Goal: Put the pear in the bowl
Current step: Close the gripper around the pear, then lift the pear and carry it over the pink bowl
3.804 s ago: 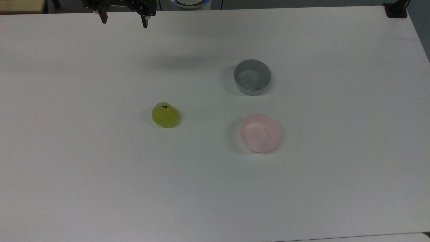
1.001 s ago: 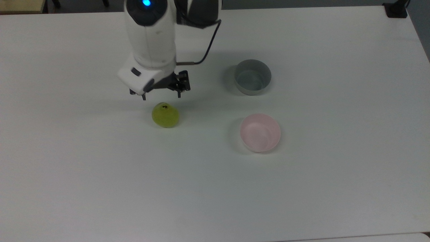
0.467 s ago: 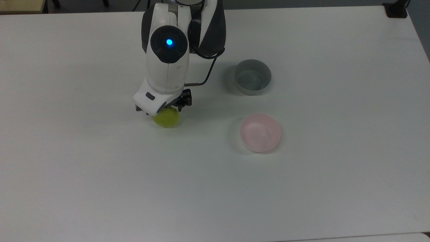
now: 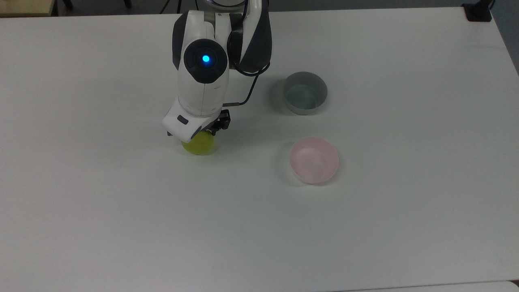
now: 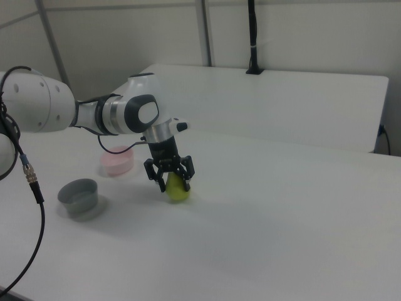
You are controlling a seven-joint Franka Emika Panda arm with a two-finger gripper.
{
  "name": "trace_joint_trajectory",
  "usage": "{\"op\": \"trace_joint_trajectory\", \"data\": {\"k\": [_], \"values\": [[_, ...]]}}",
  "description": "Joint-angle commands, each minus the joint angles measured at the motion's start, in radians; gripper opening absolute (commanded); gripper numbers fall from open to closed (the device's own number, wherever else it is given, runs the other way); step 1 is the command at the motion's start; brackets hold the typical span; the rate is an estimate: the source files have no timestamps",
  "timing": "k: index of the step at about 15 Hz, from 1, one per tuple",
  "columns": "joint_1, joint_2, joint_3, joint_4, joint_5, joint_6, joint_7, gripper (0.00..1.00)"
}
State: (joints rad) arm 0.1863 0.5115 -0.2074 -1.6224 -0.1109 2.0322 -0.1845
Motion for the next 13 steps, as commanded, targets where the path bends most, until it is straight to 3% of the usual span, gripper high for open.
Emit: {"op": "trace_joint_trajectory", "data": {"k": [1, 5, 10, 13], "values": [[0.01, -0.014, -0.012, -0.03, -0.015, 0.031, -0.001, 0.36], [0.007, -0.045, -0.013, -0.025, -0.01, 0.016, -0.003, 0.29], [0.002, -0.212, -0.026, -0.02, -0.004, -0.075, -0.001, 0.29], [0.004, -0.254, -0.043, 0.002, -0.004, -0.133, -0.001, 0.29]]}}
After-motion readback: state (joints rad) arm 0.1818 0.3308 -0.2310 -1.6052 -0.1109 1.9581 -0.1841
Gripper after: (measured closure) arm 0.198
